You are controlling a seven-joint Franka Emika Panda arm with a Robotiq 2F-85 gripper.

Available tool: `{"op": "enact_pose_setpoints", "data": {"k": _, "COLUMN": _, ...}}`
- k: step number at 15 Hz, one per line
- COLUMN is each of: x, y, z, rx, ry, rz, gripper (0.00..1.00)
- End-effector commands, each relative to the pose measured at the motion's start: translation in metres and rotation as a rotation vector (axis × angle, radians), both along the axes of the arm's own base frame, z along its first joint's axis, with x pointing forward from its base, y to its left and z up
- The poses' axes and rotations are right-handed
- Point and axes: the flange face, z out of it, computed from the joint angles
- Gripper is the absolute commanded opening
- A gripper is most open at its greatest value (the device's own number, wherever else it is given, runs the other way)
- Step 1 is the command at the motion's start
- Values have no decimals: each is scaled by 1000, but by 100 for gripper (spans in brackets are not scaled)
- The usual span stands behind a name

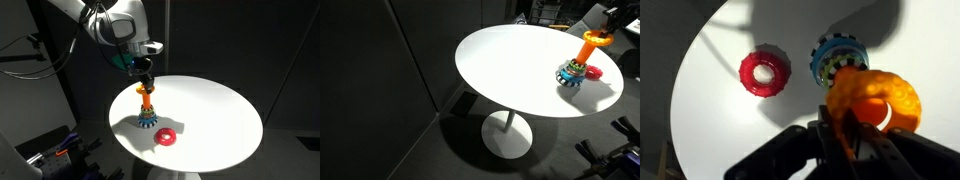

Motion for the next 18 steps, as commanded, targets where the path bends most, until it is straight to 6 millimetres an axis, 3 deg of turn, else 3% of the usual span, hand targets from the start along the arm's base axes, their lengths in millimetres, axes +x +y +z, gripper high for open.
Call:
{"op": "enact_pose_setpoints", "data": {"k": 1, "x": 4, "y": 2, "z": 0, "rx": 16, "ry": -10, "rz": -8, "gripper": 5}}
{"op": "enact_pose_setpoints", "data": {"k": 14, "x": 4, "y": 0, "z": -3, "rx": 17, "ry": -1, "rz": -14, "gripper": 9}}
{"op": "enact_pose_setpoints", "data": {"k": 17, "x": 4, "y": 0, "z": -3, "rx": 17, "ry": 0, "rz": -15, "gripper": 45}}
{"op": "enact_pose_setpoints", "data": {"k": 18, "x": 4, "y": 0, "z": -3, "rx": 17, "ry": 0, "rz": -15, "gripper": 47}}
